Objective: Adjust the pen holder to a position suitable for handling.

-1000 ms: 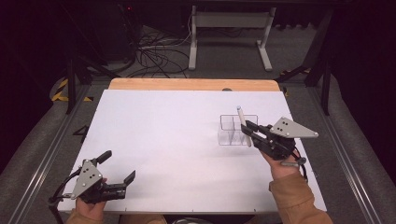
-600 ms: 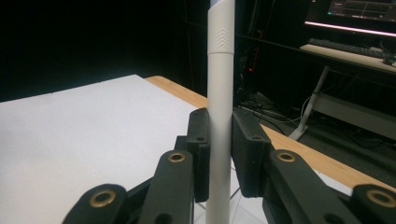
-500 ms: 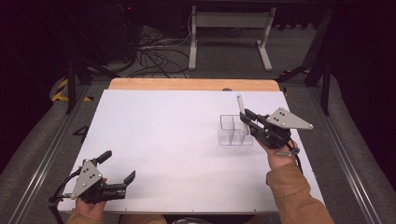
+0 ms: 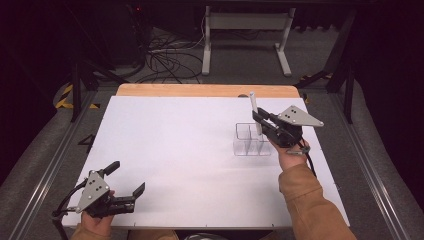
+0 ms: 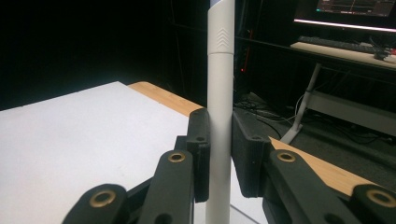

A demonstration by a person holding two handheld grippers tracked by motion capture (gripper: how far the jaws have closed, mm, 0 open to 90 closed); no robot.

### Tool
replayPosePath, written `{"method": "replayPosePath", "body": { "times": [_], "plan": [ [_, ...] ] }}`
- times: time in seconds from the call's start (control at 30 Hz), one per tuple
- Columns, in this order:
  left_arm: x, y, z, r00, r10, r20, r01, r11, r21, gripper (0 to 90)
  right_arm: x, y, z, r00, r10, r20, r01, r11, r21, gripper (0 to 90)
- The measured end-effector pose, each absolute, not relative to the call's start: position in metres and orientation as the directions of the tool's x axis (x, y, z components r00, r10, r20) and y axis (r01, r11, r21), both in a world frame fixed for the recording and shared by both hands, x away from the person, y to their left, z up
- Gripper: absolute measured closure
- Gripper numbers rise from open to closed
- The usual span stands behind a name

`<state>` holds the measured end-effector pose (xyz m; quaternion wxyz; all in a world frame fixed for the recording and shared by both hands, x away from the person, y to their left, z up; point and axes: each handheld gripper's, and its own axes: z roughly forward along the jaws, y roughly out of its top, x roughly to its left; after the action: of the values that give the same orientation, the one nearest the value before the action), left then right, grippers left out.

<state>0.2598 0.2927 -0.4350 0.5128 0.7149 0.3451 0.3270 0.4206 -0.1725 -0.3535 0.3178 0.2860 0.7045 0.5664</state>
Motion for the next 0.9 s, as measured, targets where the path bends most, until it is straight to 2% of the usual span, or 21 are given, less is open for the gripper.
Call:
{"method": "replayPosePath", "body": {
  "times": [0.57,0.9],
  "plan": [
    [0.260,0.293,-0.435,0.552,0.827,0.110,0.162,-0.236,0.958,1.6,0.444,-0.165,-0.360,-0.597,0.792,-0.128,0.048,0.194,0.980,78.1],
    [0.260,0.293,-0.435,0.553,0.826,0.110,0.162,-0.236,0.958,1.6,0.447,-0.166,-0.367,-0.590,0.800,-0.112,0.103,0.212,0.972,78.0]
  ]
}}
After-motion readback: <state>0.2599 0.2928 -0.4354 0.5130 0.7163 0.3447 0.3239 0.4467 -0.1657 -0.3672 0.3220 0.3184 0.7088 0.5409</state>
